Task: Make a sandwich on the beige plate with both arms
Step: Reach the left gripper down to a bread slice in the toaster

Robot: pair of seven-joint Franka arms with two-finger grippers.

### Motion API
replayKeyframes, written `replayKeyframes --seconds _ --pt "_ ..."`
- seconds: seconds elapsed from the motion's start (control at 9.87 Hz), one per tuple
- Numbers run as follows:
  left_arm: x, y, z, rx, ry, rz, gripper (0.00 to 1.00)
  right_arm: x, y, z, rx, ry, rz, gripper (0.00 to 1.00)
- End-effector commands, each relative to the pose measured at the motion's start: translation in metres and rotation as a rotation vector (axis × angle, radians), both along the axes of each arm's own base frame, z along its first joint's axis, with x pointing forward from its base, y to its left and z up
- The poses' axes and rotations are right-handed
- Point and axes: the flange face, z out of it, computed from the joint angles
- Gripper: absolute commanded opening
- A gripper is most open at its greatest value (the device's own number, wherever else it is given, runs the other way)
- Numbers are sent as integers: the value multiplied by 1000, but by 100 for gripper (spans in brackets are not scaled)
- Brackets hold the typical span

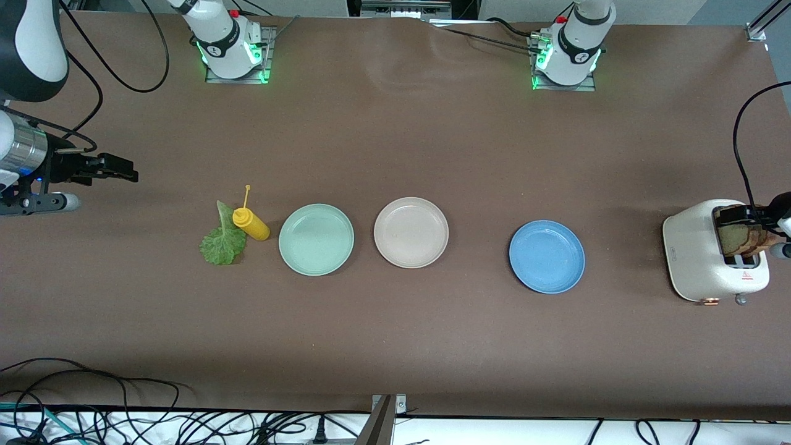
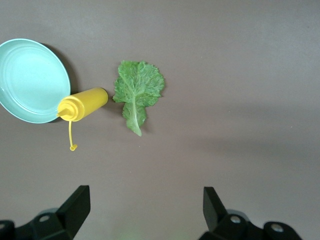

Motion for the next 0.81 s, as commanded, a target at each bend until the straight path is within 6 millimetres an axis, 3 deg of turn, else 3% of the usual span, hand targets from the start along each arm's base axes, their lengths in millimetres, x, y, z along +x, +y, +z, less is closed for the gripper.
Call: replayKeyframes --seconds 0.0,0.1,0.2,0.3,0.41,0.51,0.61,0.71 --pt "3 7 -8 14 10 -21 100 7 -2 -18 30 26 4 100" --pt "2 11 -12 10 15 -15 100 11 1 -35 41 53 4 100" --pt "0 15 -19 6 28 -9 92 14 3 -49 53 77 4 100" --pt "0 15 -22 4 34 -9 69 16 2 -61 54 95 2 100" --pt "-2 16 -24 0 47 -5 31 18 1 -75 58 121 0 100" --pt "-4 17 -24 -6 58 16 8 20 1 -88 59 146 -2 100" --pt "-6 23 -19 -6 52 24 0 21 2 -100 60 169 -4 100" --pt "-8 28 -15 -6 47 17 0 23 1 -114 62 193 -4 100"
